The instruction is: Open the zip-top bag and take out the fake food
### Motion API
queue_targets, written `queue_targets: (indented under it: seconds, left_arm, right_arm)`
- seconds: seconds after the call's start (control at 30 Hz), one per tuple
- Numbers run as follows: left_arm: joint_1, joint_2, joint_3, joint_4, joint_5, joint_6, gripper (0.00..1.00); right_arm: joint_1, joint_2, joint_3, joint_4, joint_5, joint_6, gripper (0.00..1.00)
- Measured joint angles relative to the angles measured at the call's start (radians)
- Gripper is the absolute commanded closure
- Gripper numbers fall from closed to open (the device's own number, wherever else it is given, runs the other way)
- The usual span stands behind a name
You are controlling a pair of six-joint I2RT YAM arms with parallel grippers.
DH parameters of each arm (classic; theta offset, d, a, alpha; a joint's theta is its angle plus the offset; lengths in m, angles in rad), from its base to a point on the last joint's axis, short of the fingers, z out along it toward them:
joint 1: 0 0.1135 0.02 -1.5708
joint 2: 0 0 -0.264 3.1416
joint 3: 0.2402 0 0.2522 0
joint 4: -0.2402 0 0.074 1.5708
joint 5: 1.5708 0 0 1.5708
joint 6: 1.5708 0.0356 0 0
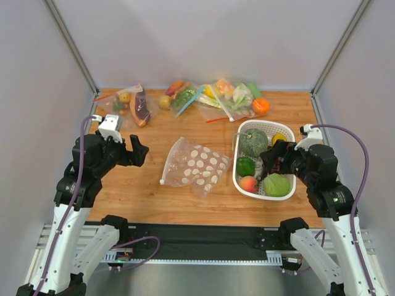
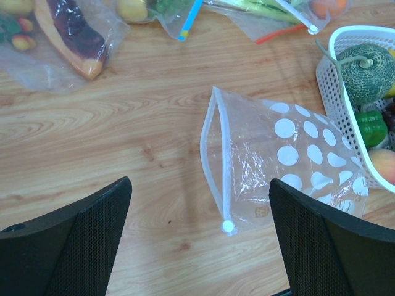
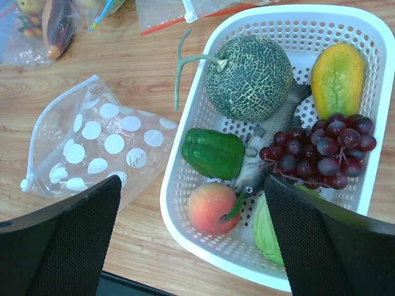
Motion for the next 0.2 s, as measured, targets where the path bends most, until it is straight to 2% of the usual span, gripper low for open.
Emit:
queue_targets:
  seconds: [0.2]
  left_arm:
    - [0.000, 0.000, 0.001, -0.022, -0.013, -0.001, 0.01]
  right_arm:
    - [0.000, -0.005, 0.000, 0.000, 0.000, 0.001, 0.00]
